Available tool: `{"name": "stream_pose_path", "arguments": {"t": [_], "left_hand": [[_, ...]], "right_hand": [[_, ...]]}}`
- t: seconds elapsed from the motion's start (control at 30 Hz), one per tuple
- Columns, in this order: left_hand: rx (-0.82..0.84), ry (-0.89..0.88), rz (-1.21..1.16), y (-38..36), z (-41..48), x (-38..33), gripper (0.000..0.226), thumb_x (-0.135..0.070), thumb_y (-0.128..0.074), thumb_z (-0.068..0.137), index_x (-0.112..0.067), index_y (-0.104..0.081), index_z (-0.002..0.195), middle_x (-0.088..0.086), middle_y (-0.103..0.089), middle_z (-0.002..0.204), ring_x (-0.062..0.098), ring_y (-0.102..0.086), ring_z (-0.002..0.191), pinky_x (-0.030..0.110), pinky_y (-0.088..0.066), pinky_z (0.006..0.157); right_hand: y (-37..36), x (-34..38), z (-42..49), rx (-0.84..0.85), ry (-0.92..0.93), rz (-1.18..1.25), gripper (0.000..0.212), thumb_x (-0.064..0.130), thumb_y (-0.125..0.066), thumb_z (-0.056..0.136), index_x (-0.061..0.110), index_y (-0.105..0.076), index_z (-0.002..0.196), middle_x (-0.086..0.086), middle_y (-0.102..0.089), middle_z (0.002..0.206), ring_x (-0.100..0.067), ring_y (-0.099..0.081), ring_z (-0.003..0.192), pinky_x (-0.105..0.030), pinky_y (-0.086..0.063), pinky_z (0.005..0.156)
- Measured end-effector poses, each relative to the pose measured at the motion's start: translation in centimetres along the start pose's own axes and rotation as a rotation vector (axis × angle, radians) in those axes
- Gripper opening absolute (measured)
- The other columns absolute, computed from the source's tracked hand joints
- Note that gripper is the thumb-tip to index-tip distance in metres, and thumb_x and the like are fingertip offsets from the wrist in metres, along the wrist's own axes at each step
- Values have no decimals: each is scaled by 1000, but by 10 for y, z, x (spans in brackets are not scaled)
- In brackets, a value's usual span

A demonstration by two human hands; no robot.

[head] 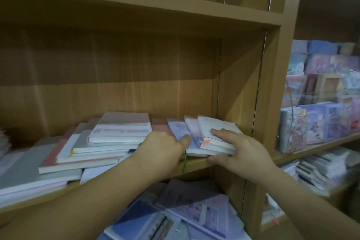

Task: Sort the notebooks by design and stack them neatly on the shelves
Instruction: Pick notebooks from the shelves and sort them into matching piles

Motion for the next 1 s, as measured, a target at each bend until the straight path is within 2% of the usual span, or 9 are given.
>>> {"name": "stream_pose_path", "arguments": {"t": [0.13, 0.37, 0.43, 0.53, 0.6, 0.67, 0.73, 0.87, 1.0], "left_hand": [[1, -64, 62, 3, -10, 4, 55, -26, -76, 44, -14, -78, 97, 3, -50, 40, 23, -48, 31, 24, 5, 51], [-59, -99, -3, 12, -50, 22, 51, -24, -41, 67, -15, -74, 104, 4, -53, 46, 26, -51, 35, 26, -15, 43], [-97, -72, 10, 12, -56, 29, 53, -25, -46, 69, -17, -70, 116, 4, -59, 53, 27, -55, 40, 28, -21, 40], [16, 48, -121, 11, -63, 41, 58, -44, -48, 91, -31, -45, 148, 4, -74, 101, 32, -70, 83, 39, -53, 64], [191, 136, -262, 12, -65, 43, 69, -69, -41, 93, -37, -34, 153, 1, -66, 131, 30, -63, 113, 40, -53, 90], [252, 253, -455, 21, -62, 40, 75, -85, -30, 86, -33, -57, 132, -2, -66, 127, 23, -61, 113, 40, -51, 94], [119, 342, -556, 34, -52, 37, 73, -79, -22, 92, -19, -64, 95, 1, -68, 113, 20, -61, 104, 39, -52, 89], [67, 388, -722, 31, -31, 20, 51, -67, -31, 99, -25, -60, 107, 3, -70, 103, 24, -63, 99, 39, -52, 87], [80, 407, -845, 23, -26, 3, 36, -55, -43, 102, -21, -53, 94, 7, -67, 99, 29, -62, 97, 41, -53, 81]], "right_hand": [[-1, 9, -9, 28, -11, 84, 78, 73, -73, 71, 59, -43, 142, 18, -44, 154, -7, -39, 142, -30, -36, 112], [-11, 44, -20, 22, 28, 138, 76, 85, -61, 68, 68, -38, 139, 26, -42, 153, -1, -34, 143, -32, -36, 114], [-13, 52, -23, 43, 31, 148, 78, 86, -61, 67, 70, -35, 139, 28, -39, 153, 1, -31, 143, -32, -35, 114], [-13, 58, -28, 149, 48, 219, 90, 97, -55, 56, 67, -37, 140, 31, -34, 151, 5, -27, 142, -31, -31, 116], [-6, 58, -27, 179, -10, 434, 67, 91, -53, 68, 59, -59, 127, 28, -46, 144, 5, -36, 138, -25, -32, 112], [6, 43, -23, 79, -170, 615, 43, 71, -50, 88, 41, -74, 108, 18, -56, 125, -3, -50, 122, -19, -37, 95], [11, 26, -23, 37, -300, 506, 43, 62, -53, 94, 33, -66, 122, 5, -46, 122, -14, -49, 112, -25, -39, 88], [-13, 16, -38, 252, -642, 851, 75, 58, -67, 89, 24, -41, 151, -9, -57, 121, -25, -68, 97, -37, -60, 72], [-11, 20, -42, 135, -639, 1063, 74, 38, -72, 92, 19, -34, 154, -3, -56, 116, -30, -69, 95, -41, -64, 72]]}}
Point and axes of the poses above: each hand's wrist, its own z-axis towards the middle knuckle, its own y-axis out of the back of the hand, x = y × z, the point moved 7 cm from there along z, towards the middle knuckle
